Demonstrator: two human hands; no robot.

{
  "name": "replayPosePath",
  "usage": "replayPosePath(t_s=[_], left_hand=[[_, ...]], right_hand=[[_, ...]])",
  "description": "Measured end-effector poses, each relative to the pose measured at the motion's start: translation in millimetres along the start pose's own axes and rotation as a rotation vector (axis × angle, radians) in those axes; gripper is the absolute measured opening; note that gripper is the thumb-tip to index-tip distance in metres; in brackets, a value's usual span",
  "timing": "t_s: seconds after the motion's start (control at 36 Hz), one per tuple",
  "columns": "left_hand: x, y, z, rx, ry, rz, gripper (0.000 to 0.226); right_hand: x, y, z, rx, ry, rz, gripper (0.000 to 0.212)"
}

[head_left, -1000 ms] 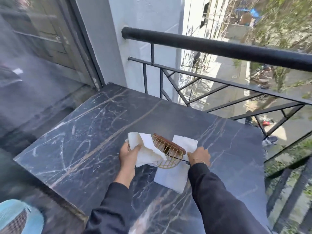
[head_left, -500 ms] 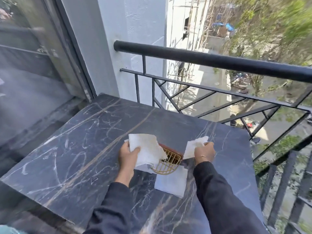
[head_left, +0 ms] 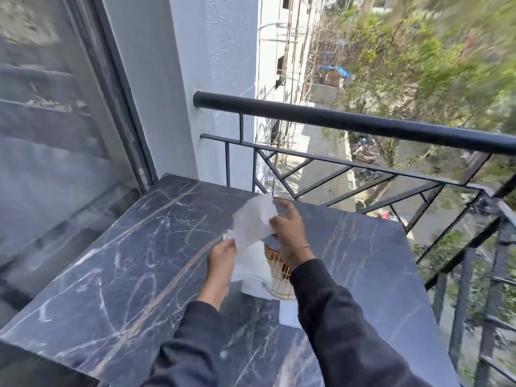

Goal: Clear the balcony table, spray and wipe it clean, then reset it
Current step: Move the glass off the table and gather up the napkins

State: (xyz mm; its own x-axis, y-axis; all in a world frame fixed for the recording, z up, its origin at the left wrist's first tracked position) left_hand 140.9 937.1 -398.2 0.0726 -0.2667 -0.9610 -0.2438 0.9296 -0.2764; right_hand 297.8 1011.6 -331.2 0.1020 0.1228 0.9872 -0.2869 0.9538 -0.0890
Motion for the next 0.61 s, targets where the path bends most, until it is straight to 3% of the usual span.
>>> replayPosePath(t_s=[0.08, 0.25, 0.36, 0.42, 0.53, 0.61], left_hand=[[9.9, 1.1, -8.9, 0.035, -0.251, -0.094, 0.02], [19.2, 11.5, -19.9, 0.15, -0.466, -0.164, 0.053], [15.7, 11.2, -31.0, 0.107, -0.302, -0.11, 0.015], [15.0, 11.4, -33.4, 0.092, -0.251, -0.074, 0.014], [11.0, 11.3, -25.5, 0.134, -0.202, -0.036, 0.023], [11.0, 13.1, -22.1, 0.133, -0.152, -0.011, 0.021]], right_hand=[[-32.7, -7.4, 15.9, 0.014, 0.002, 0.097, 0.042], [-66.6, -18.9, 26.4, -0.018, -0.078, 0.2, 0.037], [-67.8, -25.6, 31.1, 0.005, -0.121, 0.196, 0.036], [-67.6, -28.0, 30.7, 0.005, -0.166, 0.177, 0.032], [-69.3, -40.7, -13.8, -0.317, -0.326, 0.136, 0.016], [-78.5, -74.1, -59.3, -0.583, -0.543, 0.286, 0.022]])
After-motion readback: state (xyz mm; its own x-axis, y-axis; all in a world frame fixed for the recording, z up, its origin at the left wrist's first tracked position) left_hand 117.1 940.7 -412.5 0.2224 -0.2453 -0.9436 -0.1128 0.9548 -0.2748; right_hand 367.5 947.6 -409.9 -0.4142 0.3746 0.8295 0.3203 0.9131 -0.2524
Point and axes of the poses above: each hand's wrist, its own y-axis towards the middle knuckle, its own z-axis out of the palm, x = y × z, the point moved 10 cm from there along y, towards the middle knuckle, and after that the axes turned 14 degrees about x, right-handed, at the moved point
